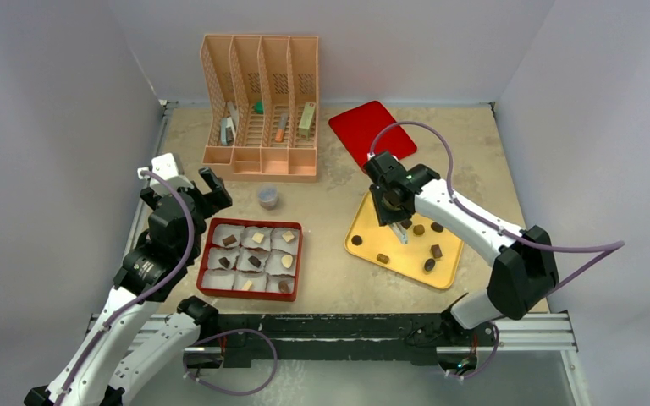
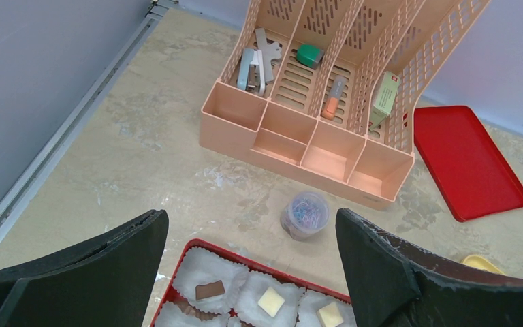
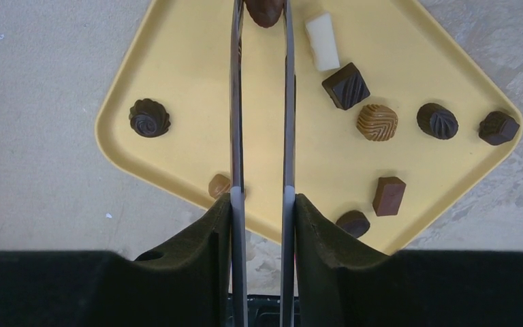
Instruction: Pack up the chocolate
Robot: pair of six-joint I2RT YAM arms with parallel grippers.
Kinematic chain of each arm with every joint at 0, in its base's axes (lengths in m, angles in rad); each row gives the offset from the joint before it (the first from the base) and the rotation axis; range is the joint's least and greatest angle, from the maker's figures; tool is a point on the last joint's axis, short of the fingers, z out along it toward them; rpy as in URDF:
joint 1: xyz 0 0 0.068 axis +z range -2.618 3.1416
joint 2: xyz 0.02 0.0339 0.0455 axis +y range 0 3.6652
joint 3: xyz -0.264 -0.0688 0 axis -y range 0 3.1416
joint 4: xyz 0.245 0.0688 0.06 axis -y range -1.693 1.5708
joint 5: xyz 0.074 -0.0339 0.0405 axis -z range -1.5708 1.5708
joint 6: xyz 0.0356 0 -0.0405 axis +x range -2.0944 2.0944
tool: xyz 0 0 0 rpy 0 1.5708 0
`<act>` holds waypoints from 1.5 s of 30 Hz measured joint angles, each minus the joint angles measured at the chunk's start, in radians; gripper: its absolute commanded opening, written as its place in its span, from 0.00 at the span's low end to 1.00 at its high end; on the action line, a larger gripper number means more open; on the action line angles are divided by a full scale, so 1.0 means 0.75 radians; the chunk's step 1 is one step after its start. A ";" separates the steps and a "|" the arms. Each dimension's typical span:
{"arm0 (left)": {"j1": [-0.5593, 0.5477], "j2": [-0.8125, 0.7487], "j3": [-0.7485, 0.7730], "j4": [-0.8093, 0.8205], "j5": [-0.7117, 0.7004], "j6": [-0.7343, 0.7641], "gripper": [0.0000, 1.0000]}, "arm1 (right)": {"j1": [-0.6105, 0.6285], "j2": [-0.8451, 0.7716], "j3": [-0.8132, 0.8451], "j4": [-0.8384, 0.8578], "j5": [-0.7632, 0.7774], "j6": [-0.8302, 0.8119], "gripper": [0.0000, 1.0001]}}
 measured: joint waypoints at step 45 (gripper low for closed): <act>0.000 -0.042 0.214 -0.068 -0.102 0.014 0.92 | 0.583 0.166 0.473 0.259 -0.330 0.109 0.24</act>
